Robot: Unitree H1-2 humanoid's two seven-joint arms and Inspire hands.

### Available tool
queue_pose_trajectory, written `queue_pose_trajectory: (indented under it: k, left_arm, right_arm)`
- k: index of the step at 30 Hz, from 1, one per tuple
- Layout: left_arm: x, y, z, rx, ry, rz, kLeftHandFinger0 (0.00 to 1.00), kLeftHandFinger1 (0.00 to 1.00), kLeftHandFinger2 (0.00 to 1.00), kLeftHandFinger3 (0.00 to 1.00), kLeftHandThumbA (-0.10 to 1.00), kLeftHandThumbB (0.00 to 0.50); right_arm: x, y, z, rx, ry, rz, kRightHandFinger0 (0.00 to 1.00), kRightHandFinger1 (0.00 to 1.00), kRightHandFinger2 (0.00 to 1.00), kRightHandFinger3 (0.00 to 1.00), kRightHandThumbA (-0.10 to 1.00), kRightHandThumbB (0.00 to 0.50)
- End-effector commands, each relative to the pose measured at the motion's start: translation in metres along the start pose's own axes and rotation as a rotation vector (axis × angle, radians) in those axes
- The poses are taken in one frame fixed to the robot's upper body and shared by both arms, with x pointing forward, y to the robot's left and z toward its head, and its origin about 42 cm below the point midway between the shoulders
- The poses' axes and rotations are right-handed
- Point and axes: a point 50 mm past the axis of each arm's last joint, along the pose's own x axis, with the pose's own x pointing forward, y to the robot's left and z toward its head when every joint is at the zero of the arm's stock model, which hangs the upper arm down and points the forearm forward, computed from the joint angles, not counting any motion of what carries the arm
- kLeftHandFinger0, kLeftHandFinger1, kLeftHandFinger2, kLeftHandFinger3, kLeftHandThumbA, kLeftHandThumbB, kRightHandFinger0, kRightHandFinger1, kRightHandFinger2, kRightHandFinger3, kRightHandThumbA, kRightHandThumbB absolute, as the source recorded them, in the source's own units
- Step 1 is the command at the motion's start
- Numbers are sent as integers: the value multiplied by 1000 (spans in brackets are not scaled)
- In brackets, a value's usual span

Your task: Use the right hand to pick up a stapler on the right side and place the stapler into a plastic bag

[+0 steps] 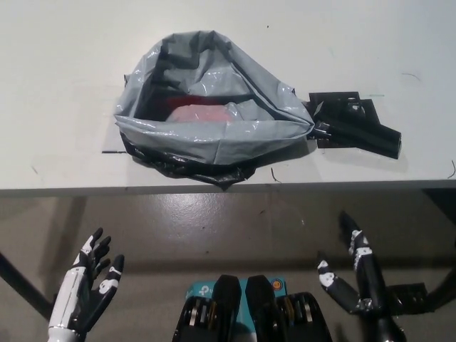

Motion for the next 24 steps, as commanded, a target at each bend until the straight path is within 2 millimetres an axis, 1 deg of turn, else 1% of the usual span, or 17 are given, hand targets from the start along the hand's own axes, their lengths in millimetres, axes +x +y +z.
queue_pose_trajectory:
  k: [1, 2, 4, 5, 6, 7, 8, 9, 11, 12, 14, 15, 17, 20, 21, 22, 24]
  left_arm:
    - [2, 9, 10, 16, -43, 6, 1000, 1000, 1000, 1000, 661, 0]
    - [2, 9, 10, 15, -42, 7, 1000, 1000, 1000, 1000, 659, 0]
    - [3, 7, 9, 15, -41, 6, 1000, 1000, 1000, 1000, 661, 0]
    - [3, 7, 9, 15, -41, 6, 1000, 1000, 1000, 1000, 661, 0]
    - [2, 7, 8, 16, -40, 9, 1000, 1000, 1000, 1000, 670, 0]
    - [0, 7, 7, 9, -36, 10, 1000, 1000, 1000, 1000, 673, 0]
    - [0, 7, 7, 4, -36, 10, 1000, 1000, 1000, 1000, 674, 0]
    - [-1, 7, 6, 1, -35, 10, 1000, 1000, 1000, 1000, 679, 0]
    - [-2, 8, 6, 3, -33, 10, 1000, 1000, 1000, 1000, 683, 0]
    - [-1, 7, 7, 1, -34, 11, 1000, 1000, 1000, 1000, 684, 0]
    - [0, 8, 7, -5, -36, 7, 1000, 1000, 1000, 1000, 685, 0]
    - [0, 8, 8, -9, -36, 5, 1000, 1000, 1000, 1000, 684, 0]
    - [0, 8, 8, -6, -39, 3, 1000, 1000, 1000, 1000, 684, 0]
    - [1, 6, 9, -1, -43, 6, 1000, 1000, 1000, 1000, 677, 0]
    - [2, 6, 9, 1, -42, 6, 1000, 1000, 1000, 1000, 678, 0]
    - [2, 6, 10, 4, -41, 5, 1000, 1000, 1000, 1000, 688, 0]
    - [3, 6, 9, 6, -40, 2, 1000, 1000, 1000, 1000, 699, 0]
  right_arm:
    - [25, -15, 56, -7, -231, -83, 981, 1000, 1000, 1000, 446, 192]
    - [34, -25, 76, -22, -285, -95, 958, 1000, 1000, 1000, 432, 187]
    - [57, -50, 118, -72, -368, -93, 978, 1000, 1000, 1000, 423, 186]
    - [57, -50, 118, -73, -367, -93, 1000, 1000, 1000, 1000, 535, 147]
    - [70, -63, 137, -106, -368, -57, 1000, 1000, 1000, 1000, 478, 159]
    - [90, -81, 159, -138, -333, 13, 1000, 1000, 1000, 1000, 525, 166]
    - [96, -86, 163, -150, -315, 34, 1000, 1000, 1000, 1000, 580, 189]
    - [107, -92, 168, -180, -289, 61, 1000, 1000, 1000, 1000, 672, 222]
    - [130, -105, 178, -234, -229, 112, 1000, 1000, 1000, 1000, 752, 259]
    - [153, -113, 189, -303, -194, 168, 1000, 1000, 1000, 1000, 776, 249]
    - [175, -117, 199, -389, -155, 211, 1000, 1000, 1000, 1000, 831, 263]
    - [185, -117, 203, -446, -126, 235, 1000, 1000, 1000, 1000, 888, 272]
    - [200, -117, 206, -476, -81, 258, 1000, 1000, 1000, 1000, 892, 276]
    - [236, -112, 206, -557, -10, 310, 1000, 1000, 1000, 1000, 858, 250]
    - [240, -112, 205, -564, -5, 315, 1000, 1000, 1000, 1000, 853, 249]
    - [247, -111, 204, -579, 8, 324, 1000, 1000, 1000, 1000, 845, 259]
    - [266, -108, 199, -632, 70, 347, 1000, 1000, 1000, 1000, 875, 293]
